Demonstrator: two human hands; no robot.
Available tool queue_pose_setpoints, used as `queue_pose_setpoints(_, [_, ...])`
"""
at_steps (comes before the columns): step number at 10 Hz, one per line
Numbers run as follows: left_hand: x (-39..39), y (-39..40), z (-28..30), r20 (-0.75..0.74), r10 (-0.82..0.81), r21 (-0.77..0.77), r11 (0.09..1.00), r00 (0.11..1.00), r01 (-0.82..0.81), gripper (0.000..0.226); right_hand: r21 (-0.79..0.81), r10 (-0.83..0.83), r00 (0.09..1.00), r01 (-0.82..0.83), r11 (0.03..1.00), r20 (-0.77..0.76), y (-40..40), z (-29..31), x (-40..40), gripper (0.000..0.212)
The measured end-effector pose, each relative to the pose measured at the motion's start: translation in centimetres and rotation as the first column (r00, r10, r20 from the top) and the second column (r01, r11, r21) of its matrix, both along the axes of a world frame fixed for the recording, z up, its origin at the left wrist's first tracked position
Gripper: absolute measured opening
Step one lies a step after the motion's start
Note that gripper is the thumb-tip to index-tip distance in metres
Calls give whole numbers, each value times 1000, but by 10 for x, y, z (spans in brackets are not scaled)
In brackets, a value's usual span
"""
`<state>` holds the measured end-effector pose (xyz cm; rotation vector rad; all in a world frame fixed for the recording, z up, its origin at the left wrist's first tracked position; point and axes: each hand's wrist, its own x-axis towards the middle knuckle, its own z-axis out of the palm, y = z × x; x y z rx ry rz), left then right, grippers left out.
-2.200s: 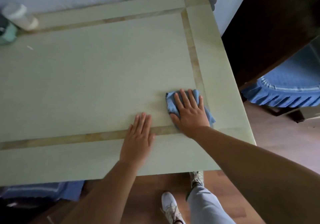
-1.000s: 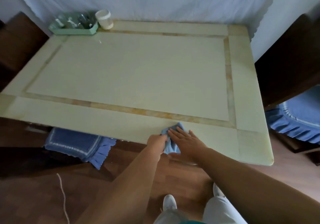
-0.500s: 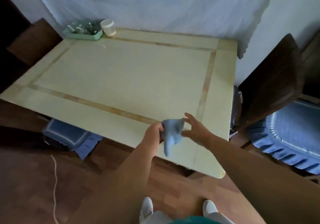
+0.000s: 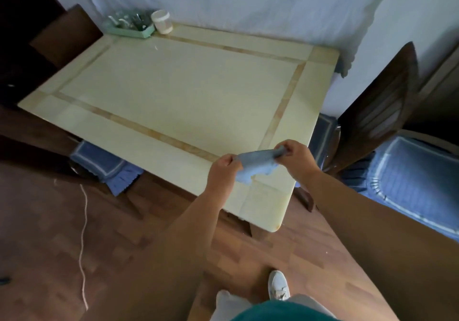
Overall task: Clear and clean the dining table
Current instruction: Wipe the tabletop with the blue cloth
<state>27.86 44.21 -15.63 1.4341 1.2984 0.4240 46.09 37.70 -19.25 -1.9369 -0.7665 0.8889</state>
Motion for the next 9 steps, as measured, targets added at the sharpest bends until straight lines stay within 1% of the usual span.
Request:
queue_pose_setpoints(1, [-4,-9,-9,-59,-29,-32,999,998,27,13,-42,5,999,-3,999,35,-13,-9,2,19])
queue_pose_setpoints(2, [-18,-23,-27,-141,-113,-116,989,984,97,15,-154,110,991,-96,983,80,-31,-26,-2,20])
queue_pose_setpoints(3, [-37,-34,-54,-204,-199,-161,973,959,168,34,-255,172,984,-153,955,51,-48,-44,-10,16])
queue_pose_setpoints(4, [-51,-38,-73,-182,-160,-240,964,970,114,23,-264,155,988,-148,953,6,-53,-54,-16,15])
queue_pose_setpoints(5, [-56,-34,-80,-127,-42,-250,968,991,9,17,-241,96,995,-91,966,12,-49,-56,-21,15])
queue_pose_setpoints(6, [-61,-30,-79,-57,79,-223,971,995,-89,19,-214,-39,999,37,976,-6,-44,-57,-23,22])
queue_pose_setpoints(7, [-74,-29,-73,-24,143,-218,965,989,-145,22,-250,-156,984,130,959,-88,-39,-53,-25,38])
queue_pose_setpoints(8, [-93,-29,-66,-17,158,-246,957,987,-157,23,-322,-122,992,126,938,33,-37,-45,-28,24])
queue_pose_setpoints(9, [-109,-21,-48,3,200,-206,959,980,-195,23,-305,-107,991,126,944,76,-24,-25,-38,22])
